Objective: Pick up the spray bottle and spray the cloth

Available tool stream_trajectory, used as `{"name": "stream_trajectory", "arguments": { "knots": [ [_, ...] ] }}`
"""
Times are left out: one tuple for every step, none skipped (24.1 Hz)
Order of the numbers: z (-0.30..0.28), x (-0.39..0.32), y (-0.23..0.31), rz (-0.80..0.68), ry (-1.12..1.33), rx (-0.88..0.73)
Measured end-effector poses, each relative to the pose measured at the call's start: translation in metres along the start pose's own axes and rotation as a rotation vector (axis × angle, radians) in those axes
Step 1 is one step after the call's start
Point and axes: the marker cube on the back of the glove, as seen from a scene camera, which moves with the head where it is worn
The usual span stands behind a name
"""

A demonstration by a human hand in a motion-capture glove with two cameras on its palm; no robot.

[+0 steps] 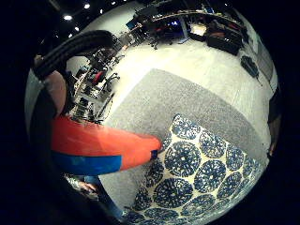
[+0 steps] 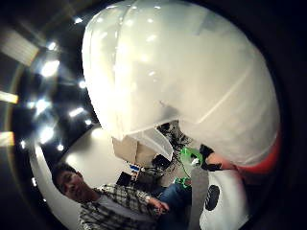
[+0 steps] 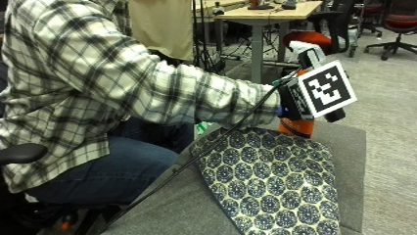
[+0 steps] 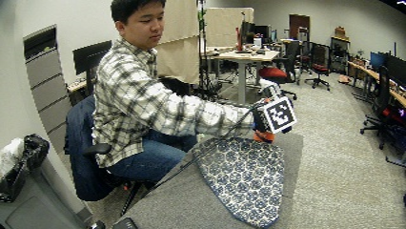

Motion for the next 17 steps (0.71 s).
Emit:
{"name": "stream_trajectory", "arguments": {
  "knots": [
    [-0.001,0.0,0.001,0.004,0.003,-0.003],
    [-0.001,0.0,0.001,0.007,0.006,-0.008],
    [-0.003,-0.001,0.003,0.012,0.01,-0.017],
    [-0.004,-0.002,0.004,0.018,0.018,-0.029],
    [-0.006,-0.003,0.006,0.025,0.033,-0.042],
    [-0.009,-0.003,0.007,0.034,0.055,-0.056],
    [-0.011,-0.003,0.009,0.045,0.08,-0.07],
    [-0.014,-0.003,0.01,0.056,0.108,-0.086],
    [-0.016,-0.004,0.012,0.067,0.135,-0.103],
    [-0.019,-0.004,0.014,0.078,0.162,-0.121],
    [-0.021,-0.004,0.016,0.089,0.186,-0.14],
    [-0.024,-0.004,0.018,0.101,0.208,-0.159],
    [-0.026,-0.005,0.02,0.113,0.226,-0.176],
    [-0.028,-0.005,0.022,0.127,0.24,-0.191],
    [-0.03,-0.005,0.024,0.141,0.252,-0.204],
    [-0.033,-0.006,0.025,0.156,0.262,-0.215],
    [-0.036,-0.006,0.027,0.171,0.273,-0.225]
  ]
}}
